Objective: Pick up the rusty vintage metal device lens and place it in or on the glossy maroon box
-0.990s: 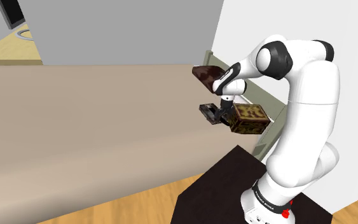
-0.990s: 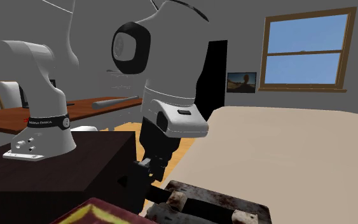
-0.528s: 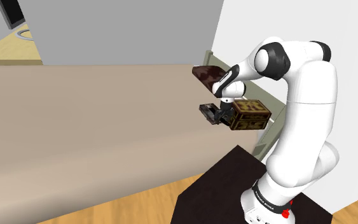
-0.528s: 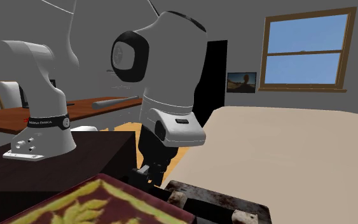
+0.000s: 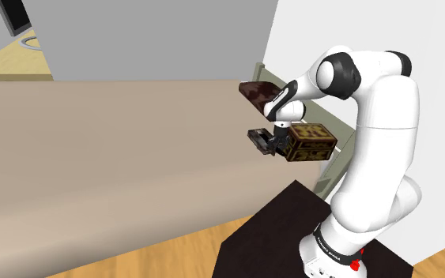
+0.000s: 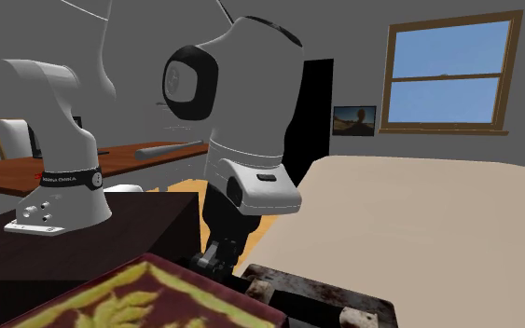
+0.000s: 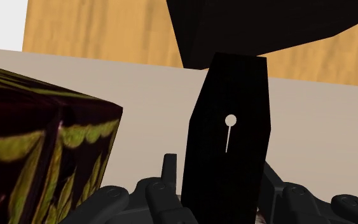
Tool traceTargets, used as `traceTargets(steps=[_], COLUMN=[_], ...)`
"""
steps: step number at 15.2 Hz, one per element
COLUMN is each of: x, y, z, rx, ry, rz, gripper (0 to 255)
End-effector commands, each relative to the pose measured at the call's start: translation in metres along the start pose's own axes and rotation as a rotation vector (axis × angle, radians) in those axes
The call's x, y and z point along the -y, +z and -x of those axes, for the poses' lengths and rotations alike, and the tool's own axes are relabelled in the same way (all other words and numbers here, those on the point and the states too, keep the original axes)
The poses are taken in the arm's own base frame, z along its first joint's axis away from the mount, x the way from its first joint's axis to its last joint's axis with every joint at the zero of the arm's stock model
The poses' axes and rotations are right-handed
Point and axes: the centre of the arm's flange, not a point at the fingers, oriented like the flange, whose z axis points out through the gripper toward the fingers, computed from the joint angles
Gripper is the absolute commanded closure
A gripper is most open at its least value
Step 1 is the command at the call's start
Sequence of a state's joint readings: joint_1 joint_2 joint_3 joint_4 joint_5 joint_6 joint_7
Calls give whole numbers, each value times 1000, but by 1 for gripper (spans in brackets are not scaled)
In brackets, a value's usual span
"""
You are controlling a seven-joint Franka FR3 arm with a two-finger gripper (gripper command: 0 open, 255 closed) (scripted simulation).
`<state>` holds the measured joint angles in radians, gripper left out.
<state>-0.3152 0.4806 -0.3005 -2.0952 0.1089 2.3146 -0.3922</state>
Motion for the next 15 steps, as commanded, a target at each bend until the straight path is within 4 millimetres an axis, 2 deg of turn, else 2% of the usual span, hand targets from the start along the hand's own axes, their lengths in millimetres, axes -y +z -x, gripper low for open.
traceTargets(steps=[1, 4, 15], x=[0, 0, 1], y=[0, 0, -56], z=[0, 0, 14], rx=[-1, -1, -1], ry=[-1, -1, -1], rz=[0, 0, 0], gripper=[255, 255, 255])
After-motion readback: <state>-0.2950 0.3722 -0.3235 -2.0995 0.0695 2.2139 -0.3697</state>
